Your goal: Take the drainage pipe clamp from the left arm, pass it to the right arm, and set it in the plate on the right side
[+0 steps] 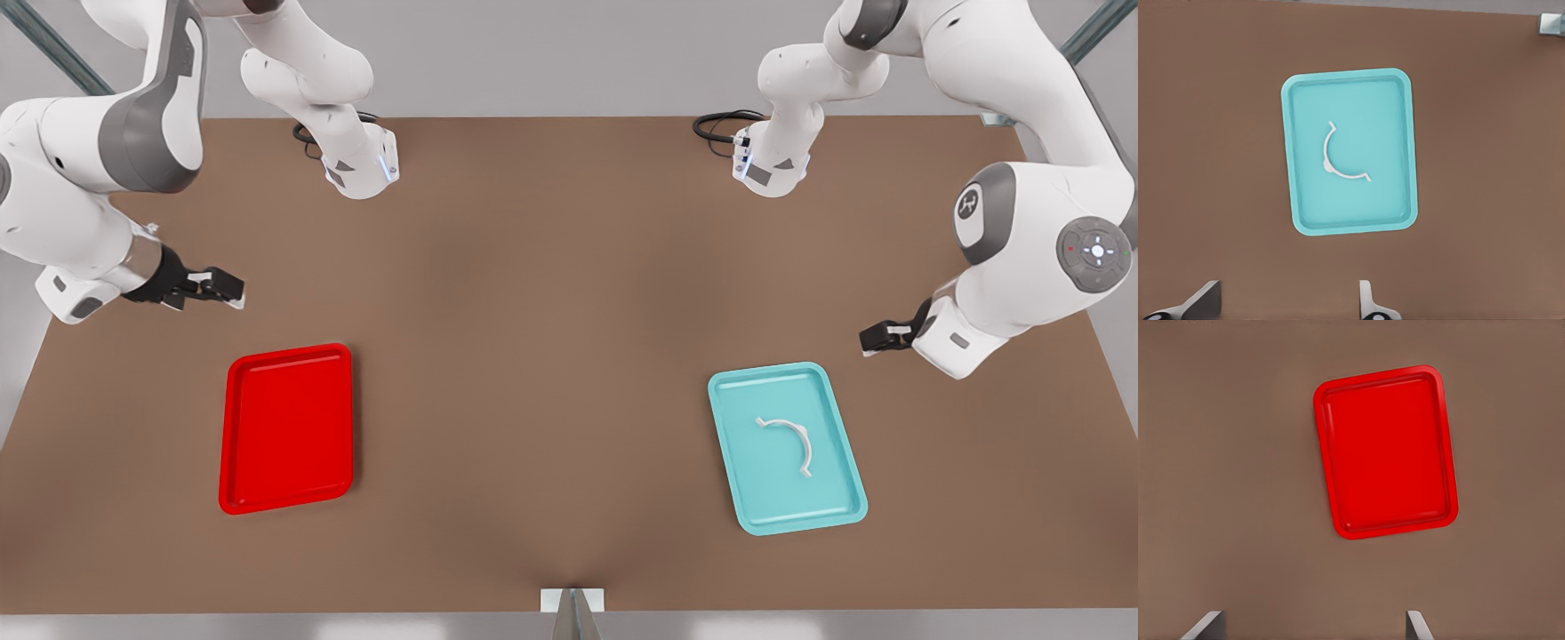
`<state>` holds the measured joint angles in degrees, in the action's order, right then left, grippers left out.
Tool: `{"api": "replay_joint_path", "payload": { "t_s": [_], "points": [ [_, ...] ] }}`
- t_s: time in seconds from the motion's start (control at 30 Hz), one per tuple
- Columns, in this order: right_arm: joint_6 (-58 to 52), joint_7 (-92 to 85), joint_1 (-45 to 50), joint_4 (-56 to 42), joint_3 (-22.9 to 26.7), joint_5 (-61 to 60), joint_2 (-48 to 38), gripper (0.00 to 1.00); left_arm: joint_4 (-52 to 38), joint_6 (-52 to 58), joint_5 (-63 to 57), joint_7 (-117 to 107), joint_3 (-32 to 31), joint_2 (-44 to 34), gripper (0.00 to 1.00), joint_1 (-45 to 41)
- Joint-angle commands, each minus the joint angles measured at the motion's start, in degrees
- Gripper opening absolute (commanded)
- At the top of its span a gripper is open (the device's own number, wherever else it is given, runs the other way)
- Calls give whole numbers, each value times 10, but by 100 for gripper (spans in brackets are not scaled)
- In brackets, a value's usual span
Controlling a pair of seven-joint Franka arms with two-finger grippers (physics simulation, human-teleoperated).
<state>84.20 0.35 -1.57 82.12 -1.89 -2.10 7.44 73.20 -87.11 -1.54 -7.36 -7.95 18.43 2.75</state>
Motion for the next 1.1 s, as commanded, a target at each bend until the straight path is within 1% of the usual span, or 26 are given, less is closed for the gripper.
{"api": "replay_joint_path", "payload": {
  "t_s": [0.0,0.03,0.1,0.13,0.17,0.2,0.23,0.27,0.33,0.37,0.77,0.87,1.07],
  "points": [
    [4,2,2,0,0,0,-1,100,-2,-3,0,60,0,0,100,1],
    [4,3,2,0,-1,0,-1,100,-2,-3,0,60,-1,8,100,1],
    [4,-2,2,0,0,0,0,100,-2,-69,3,86,-1,58,100,2],
    [1,-2,1,1,-1,0,-1,100,-1,-139,1,86,0,93,100,1],
    [1,-2,1,1,-1,0,-1,100,0,-155,1,86,0,121,100,1],
    [0,-2,0,2,-1,0,-1,100,11,-220,2,87,0,158,100,1],
    [0,-2,0,2,-1,0,-1,100,42,-312,2,110,0,178,100,6],
    [0,4,1,2,-1,0,-1,100,58,-376,1,127,0,196,100,5],
    [2,5,1,2,-1,0,-1,100,113,-464,0,140,1,198,100,4],
    [2,4,0,3,-1,0,-1,100,131,-488,1,162,0,198,100,7],
    [2,5,0,7,0,0,-1,100,148,-497,1,244,7,252,99,13],
    [2,5,-1,7,0,0,-1,100,142,-497,0,263,9,267,94,13],
    [1,5,-1,8,0,0,-1,100,106,-486,-1,266,9,303,91,11]
  ]
}}
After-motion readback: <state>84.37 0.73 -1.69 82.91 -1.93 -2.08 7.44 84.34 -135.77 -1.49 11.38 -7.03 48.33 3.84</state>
